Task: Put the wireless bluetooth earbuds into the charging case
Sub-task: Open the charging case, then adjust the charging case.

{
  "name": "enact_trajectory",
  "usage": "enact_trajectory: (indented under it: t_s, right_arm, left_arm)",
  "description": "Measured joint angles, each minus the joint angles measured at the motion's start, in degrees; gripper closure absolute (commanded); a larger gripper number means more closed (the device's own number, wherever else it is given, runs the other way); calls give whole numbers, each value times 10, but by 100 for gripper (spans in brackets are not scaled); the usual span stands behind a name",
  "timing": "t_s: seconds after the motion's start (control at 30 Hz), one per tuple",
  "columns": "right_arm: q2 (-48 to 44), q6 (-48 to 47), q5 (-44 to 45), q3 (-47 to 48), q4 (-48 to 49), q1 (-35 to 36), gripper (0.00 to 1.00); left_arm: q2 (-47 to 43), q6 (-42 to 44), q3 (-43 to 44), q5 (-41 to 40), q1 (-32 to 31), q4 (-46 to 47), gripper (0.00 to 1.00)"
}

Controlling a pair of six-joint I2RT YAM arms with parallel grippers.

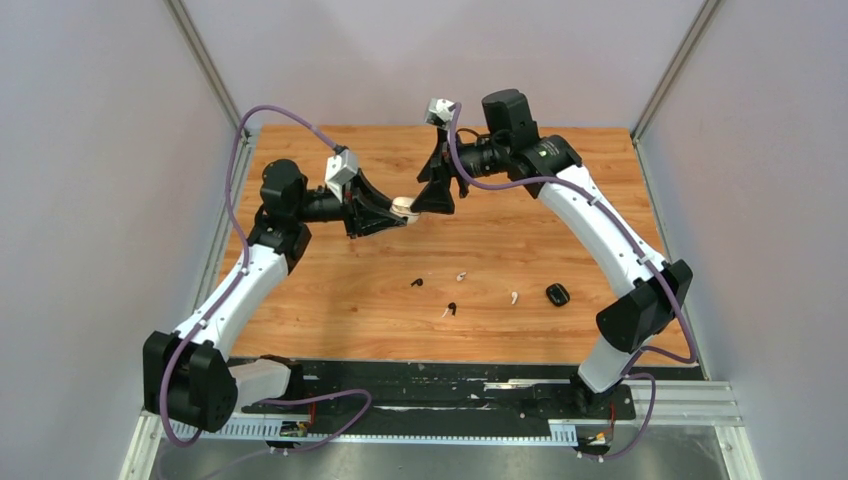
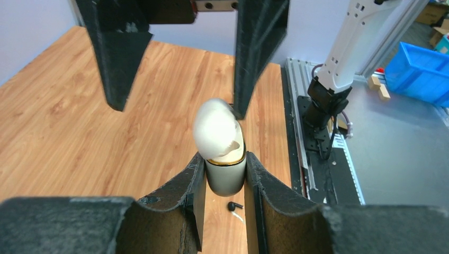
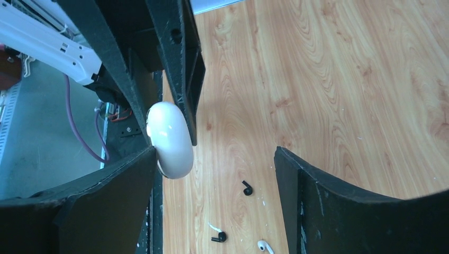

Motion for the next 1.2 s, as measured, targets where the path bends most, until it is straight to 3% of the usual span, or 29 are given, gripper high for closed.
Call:
enact_trajectory:
  t_s: [0.27, 0.57, 0.97, 1.2]
  right_arm:
    - [3, 26, 14, 1, 26, -8, 19]
    - [3, 27, 22, 1, 28, -7, 20]
    - [3, -6, 22, 1, 27, 7, 47]
    - [3, -13, 3, 1, 24, 9, 72]
  left_arm:
    - [-11, 65, 7, 19, -1, -62, 100]
    - [-18, 65, 7, 13, -1, -62, 100]
    - [-19, 24, 6, -6, -1, -31, 100]
    - [-19, 13, 4, -18, -1, -24, 100]
